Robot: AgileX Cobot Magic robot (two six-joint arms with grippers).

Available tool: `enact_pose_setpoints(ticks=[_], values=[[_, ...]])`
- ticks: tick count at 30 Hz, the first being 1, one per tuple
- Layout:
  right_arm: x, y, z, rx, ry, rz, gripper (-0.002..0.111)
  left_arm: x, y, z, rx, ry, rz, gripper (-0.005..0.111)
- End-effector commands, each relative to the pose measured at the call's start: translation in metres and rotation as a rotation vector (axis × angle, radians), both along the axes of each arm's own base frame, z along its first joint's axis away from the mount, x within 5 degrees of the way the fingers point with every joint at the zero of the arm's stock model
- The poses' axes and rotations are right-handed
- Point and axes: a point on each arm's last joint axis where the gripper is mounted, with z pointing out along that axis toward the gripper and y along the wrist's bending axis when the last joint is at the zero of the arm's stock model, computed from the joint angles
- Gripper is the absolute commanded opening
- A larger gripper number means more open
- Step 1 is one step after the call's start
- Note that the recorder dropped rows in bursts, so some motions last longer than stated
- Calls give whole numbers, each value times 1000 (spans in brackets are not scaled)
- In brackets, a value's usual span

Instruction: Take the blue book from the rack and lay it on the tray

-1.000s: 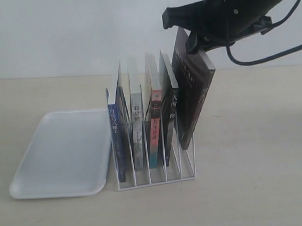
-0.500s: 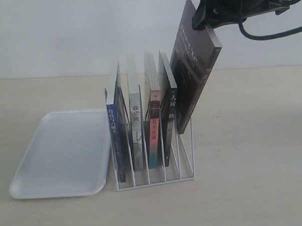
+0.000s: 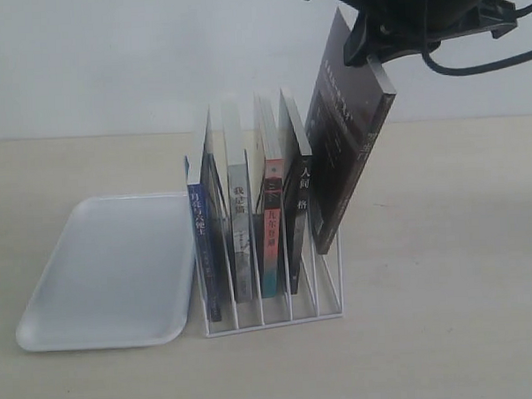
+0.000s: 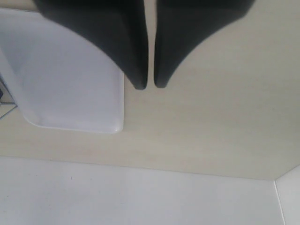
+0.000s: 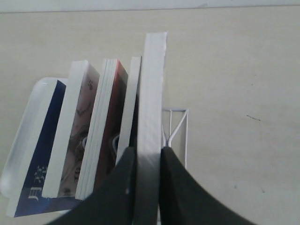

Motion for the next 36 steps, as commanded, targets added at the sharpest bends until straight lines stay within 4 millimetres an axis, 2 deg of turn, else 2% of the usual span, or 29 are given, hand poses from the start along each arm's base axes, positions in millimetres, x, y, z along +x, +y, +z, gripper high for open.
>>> enact_pose_setpoints(ticks=[1,18,24,32,34,36], values=[[-1,-1,11,29,-47,-15,0,0,0,-1,-7,-2,-4,4],[9,4,-6,-3,-9,-4,0,0,0,-1,-7,-2,-4,4],[10,3,-26,-35,-20,0,0,0,0,-1,-7,-2,-4,4],[11,3,-29,-46,-6,3,1,0,0,-1,-7,-2,-4,4],[13,5,-33,-51,8,4,9,0,0,-1,-7,-2,-4,4],[16,6,-38,-57,22,4,23,0,0,-1,-7,-2,-4,4]])
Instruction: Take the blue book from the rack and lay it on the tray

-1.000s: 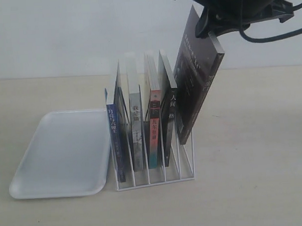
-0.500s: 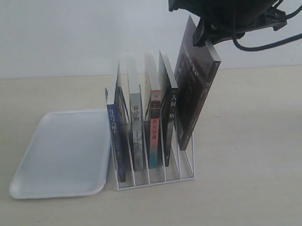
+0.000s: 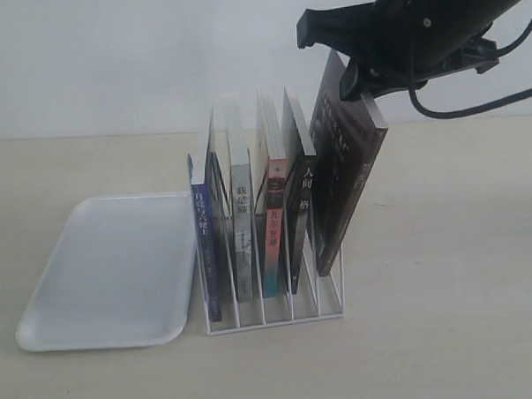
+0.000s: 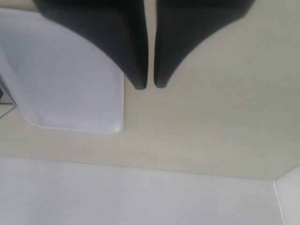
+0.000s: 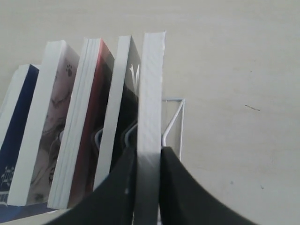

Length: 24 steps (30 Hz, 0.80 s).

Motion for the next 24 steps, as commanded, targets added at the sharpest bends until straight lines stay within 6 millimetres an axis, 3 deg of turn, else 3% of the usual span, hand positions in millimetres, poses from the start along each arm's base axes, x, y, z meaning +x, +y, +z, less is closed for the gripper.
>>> enact_pose_setpoints(ticks=[1,3,10,20,24], values=[[6,3,-8,-23,-2,8,33,0,0,-1,-7,-2,-4,4],[8,4,-11,-25,2,8,40,0,0,-1,-7,-2,-4,4],[8,4,-10,-24,-4,12,40,0,0,-1,-7,-2,-4,4],[-6,-3,15,-12,-77,46,40,0,0,-1,-7,-2,-4,4],[-18,6,23,37,-88,147,40,0,0,-1,-7,-2,-4,4]])
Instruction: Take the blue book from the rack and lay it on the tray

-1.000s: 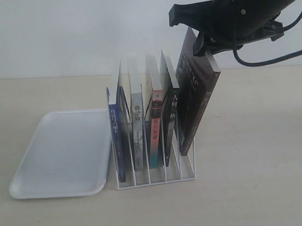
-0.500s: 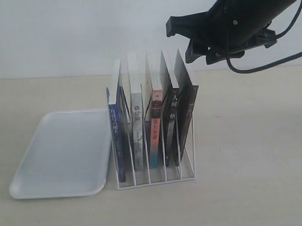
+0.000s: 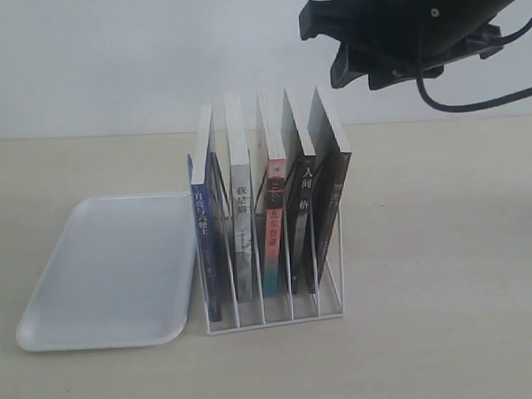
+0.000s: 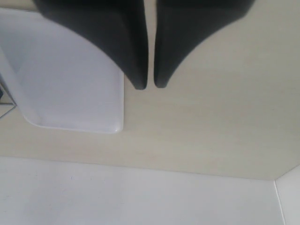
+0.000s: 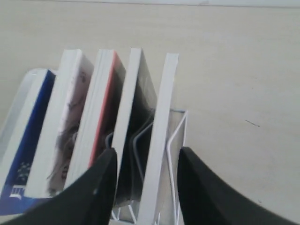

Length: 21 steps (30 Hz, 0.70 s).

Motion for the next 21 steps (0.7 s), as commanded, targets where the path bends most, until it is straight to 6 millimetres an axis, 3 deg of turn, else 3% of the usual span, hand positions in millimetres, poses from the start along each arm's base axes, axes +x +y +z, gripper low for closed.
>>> enact_pose_setpoints(ticks=[1,10,21], values=[[-15,11,13,43,-31,123,40,0,0,-1,-7,-2,-4,4],[-25,47,10,57,-99,227,40,0,0,-1,-7,-2,-4,4],[1,66,-13,-2,-74,209,40,0,0,-1,-7,-2,-4,4]])
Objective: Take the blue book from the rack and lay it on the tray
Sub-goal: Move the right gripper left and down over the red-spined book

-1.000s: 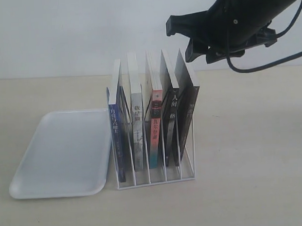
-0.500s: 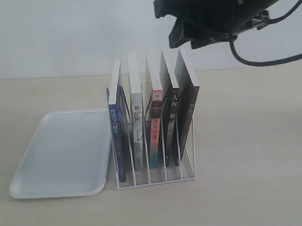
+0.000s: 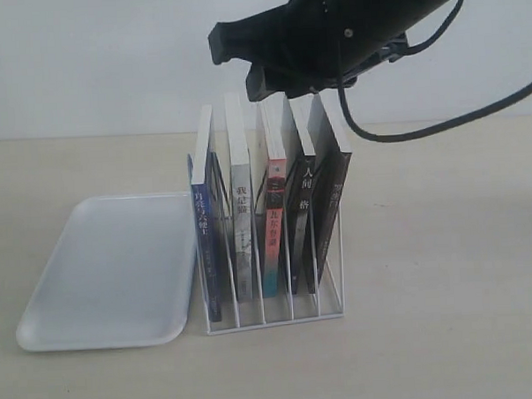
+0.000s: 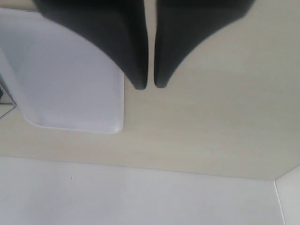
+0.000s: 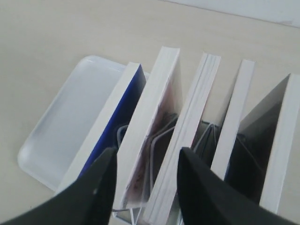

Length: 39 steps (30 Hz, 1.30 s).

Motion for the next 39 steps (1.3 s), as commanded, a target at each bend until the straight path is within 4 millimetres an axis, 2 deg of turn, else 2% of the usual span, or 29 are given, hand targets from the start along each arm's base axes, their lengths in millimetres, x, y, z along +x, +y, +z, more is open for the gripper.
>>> enact_pose_setpoints(ticks=[1,11,23,39], values=[[9,7,-6,-1,-19,0,40,0,0,-1,-7,-2,-4,4],[23,17,-27,-11,-13,-5,40,0,0,-1,-7,-2,-4,4],[29,8,-29,-95,-53,-89,40,0,0,-1,-7,-2,-4,4],[27,9,-30,-71,-17,-97,40,0,0,-1,-7,-2,-4,4]])
